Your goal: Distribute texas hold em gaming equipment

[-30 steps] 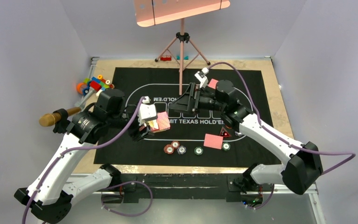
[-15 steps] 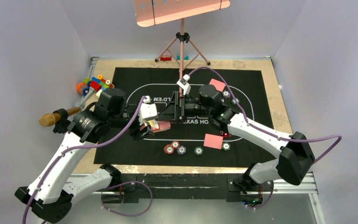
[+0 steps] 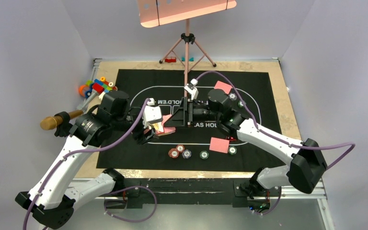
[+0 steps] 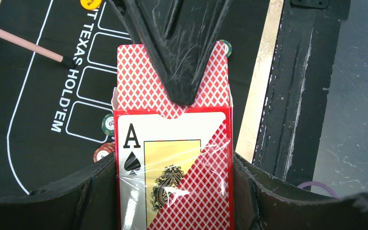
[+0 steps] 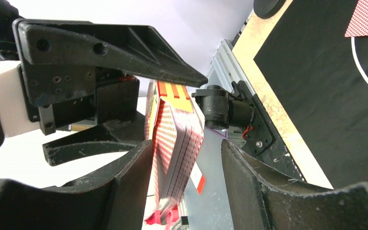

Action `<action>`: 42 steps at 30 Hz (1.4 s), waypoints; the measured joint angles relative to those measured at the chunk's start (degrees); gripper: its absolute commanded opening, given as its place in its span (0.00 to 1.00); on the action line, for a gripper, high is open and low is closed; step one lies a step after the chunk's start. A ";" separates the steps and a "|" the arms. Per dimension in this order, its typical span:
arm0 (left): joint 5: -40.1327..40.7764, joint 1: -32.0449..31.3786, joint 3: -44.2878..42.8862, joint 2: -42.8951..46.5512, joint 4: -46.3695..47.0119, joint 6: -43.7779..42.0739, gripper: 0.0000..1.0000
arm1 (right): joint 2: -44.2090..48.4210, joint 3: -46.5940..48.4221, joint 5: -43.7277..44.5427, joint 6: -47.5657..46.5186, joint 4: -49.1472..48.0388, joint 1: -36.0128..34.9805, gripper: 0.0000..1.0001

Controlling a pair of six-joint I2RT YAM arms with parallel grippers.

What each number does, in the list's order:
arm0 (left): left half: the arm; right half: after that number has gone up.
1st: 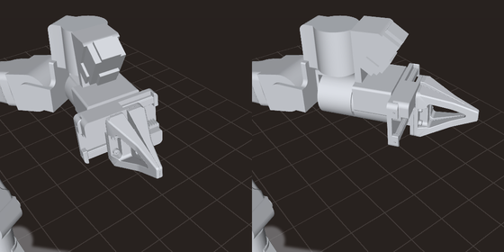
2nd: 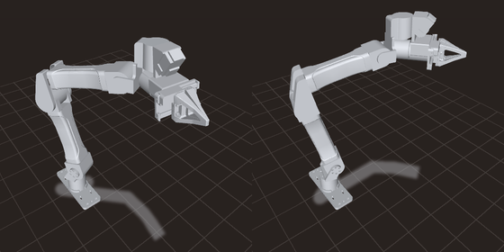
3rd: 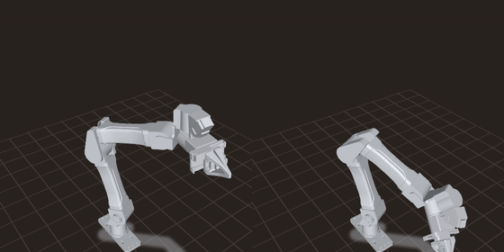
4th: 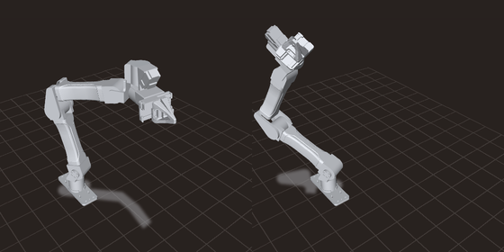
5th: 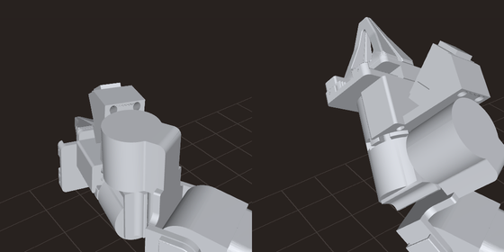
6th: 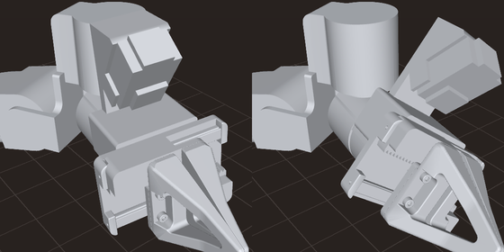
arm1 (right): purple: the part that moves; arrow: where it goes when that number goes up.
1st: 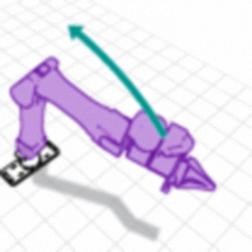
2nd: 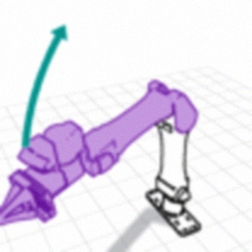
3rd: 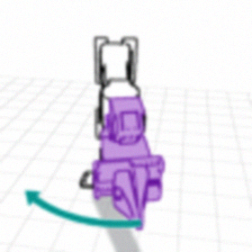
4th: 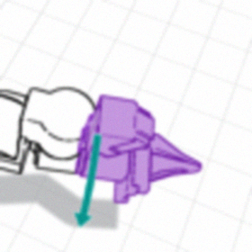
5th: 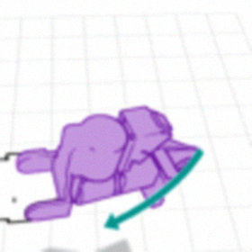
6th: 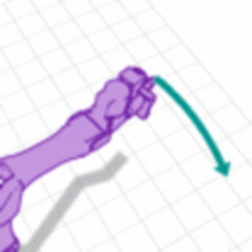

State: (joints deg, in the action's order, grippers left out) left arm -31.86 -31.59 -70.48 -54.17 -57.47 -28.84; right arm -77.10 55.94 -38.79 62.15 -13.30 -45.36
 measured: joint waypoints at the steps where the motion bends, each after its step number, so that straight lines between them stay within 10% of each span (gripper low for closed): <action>1: 0.00 0.00 0.00 0.00 0.02 0.13 0.00 | 0.44 -0.20 -0.02 -0.02 0.17 0.17 0.58; 8: -0.09 0.00 0.00 -0.35 0.04 0.76 0.00 | 4.17 -1.11 -1.01 -0.17 2.16 2.47 0.54; 17: -0.11 0.00 0.00 -0.42 0.07 0.79 0.00 | 4.50 -1.55 -1.31 -0.42 2.84 3.26 0.77; 42: -0.11 0.00 -0.07 -1.22 0.02 0.79 0.00 | 4.72 -3.28 -1.44 -0.02 2.97 4.22 0.49</action>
State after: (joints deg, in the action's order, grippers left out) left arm -31.97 -31.59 -70.54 -55.40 -57.45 -28.05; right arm -72.38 52.66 -40.23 62.13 -10.33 -41.15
